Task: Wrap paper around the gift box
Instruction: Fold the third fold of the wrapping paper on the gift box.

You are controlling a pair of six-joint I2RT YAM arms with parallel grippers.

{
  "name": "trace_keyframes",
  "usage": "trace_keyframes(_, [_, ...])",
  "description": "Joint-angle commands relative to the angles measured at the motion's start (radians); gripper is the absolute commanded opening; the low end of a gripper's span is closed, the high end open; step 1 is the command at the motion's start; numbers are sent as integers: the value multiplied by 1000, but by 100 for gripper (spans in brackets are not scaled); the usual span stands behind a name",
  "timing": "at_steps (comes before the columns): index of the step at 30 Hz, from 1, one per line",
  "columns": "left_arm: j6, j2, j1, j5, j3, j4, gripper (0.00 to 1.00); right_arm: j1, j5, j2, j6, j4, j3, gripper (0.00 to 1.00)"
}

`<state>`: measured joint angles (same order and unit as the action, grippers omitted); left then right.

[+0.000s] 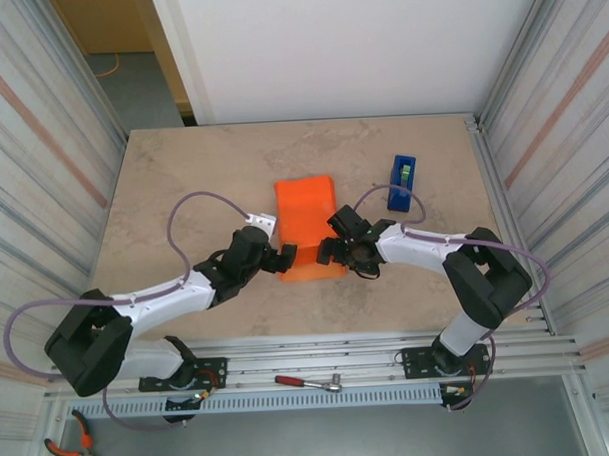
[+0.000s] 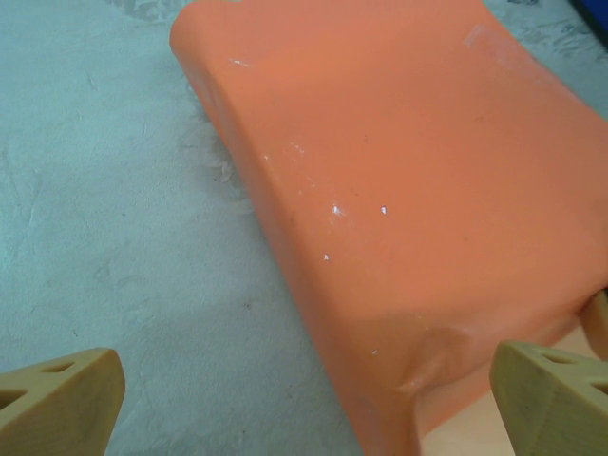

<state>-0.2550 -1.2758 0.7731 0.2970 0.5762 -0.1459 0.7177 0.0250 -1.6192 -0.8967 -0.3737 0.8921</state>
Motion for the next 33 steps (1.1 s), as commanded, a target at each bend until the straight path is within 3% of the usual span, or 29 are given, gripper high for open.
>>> trace_keyframes(1, [-50,18,2,-13,-21,10,99,-11,-2,-15,29,-1,22,99])
trace_keyframes(5, [-61,0,42,50,-71,-77,99,-26,-6,-19,36,4,19,99])
trace_keyframes(10, [-55,-95,84,105,-7,-6,99,-34,-12,-27,42,9,24,99])
trace_keyframes(14, [-72,-165,116,175,6,-41,99,-34,-15,-28,44,9,22,99])
trace_keyframes(24, [-136,-292,130,314,57,-64,99,-20,-11,42,18,6,-18,99])
trace_keyframes(33, [-139,-355,132,313,70,-69,99,-19,-9,31,12,15,9,80])
